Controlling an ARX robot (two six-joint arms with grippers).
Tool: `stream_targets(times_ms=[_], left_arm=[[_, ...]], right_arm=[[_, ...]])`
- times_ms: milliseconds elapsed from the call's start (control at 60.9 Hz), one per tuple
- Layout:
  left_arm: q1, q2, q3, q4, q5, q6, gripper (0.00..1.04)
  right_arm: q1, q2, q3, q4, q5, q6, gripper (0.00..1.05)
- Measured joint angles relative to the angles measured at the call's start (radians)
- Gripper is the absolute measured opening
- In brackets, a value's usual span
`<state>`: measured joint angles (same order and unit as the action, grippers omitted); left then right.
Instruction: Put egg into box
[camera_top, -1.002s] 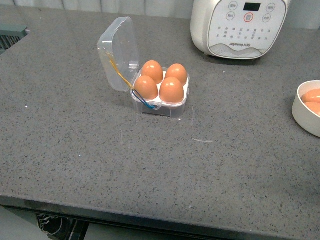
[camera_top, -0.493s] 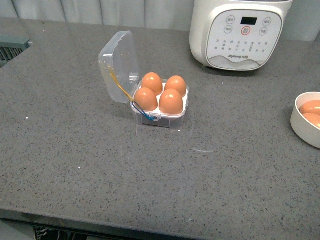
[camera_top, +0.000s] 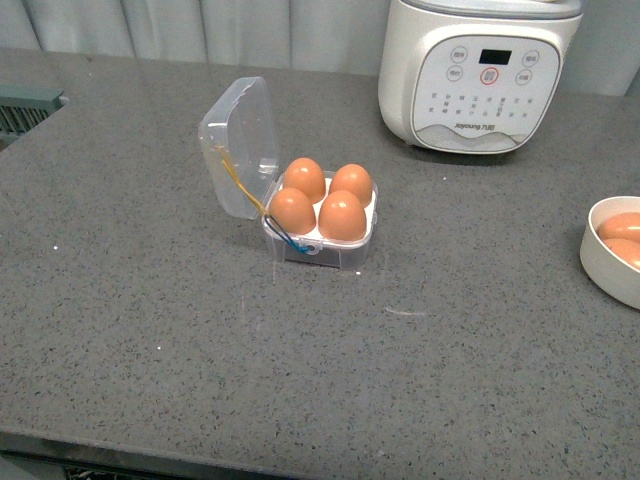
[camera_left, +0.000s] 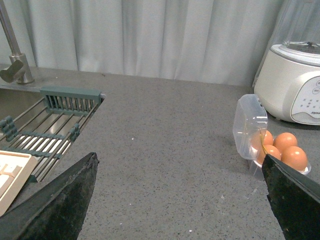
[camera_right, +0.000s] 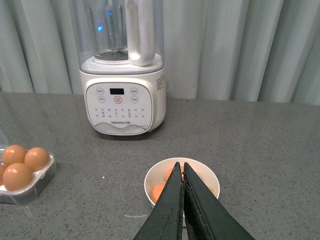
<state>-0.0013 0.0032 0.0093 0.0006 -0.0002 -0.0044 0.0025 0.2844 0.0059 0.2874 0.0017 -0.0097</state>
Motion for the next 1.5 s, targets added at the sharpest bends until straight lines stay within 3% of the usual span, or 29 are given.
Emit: stream_targets(times_ms=[394, 477, 723, 871, 1101, 1282, 1495], left_arm=[[0.0, 0.0, 0.0, 0.0, 0.0, 0.0, 0.98], [0.0, 0.0, 0.0, 0.0, 0.0, 0.0, 0.98], [0.0, 0.0, 0.0, 0.0, 0.0, 0.0, 0.98], [-0.018, 0.163, 0.04, -0.021, -0.013, -0.091, 0.98], [-0.129, 0.923, 0.121, 0.558, -0.079, -0.201, 0.98], [-0.184, 1.357, 0.266, 0.766, -0.097, -0.276, 0.98], [-0.235, 1.656, 0.431, 0.842, -0.098, -0.362, 0.98]], right_arm=[[0.0, -0.116, 0.0, -0.116, 0.0, 0.0, 0.01], [0.0, -0.233, 0.0, -0.269, -0.001, 0.0, 0.01], [0.0, -0.28, 0.0, -0.287, -0.002, -0.001, 0.01], [0.0, -0.28, 0.0, -0.287, -0.002, 0.0, 0.27], [0.0, -0.28, 0.0, -0.287, -0.002, 0.0, 0.68], [0.0, -0.28, 0.0, -0.287, -0.002, 0.0, 0.97], [0.0, -0.28, 0.0, -0.287, -0.002, 0.001, 0.95]])
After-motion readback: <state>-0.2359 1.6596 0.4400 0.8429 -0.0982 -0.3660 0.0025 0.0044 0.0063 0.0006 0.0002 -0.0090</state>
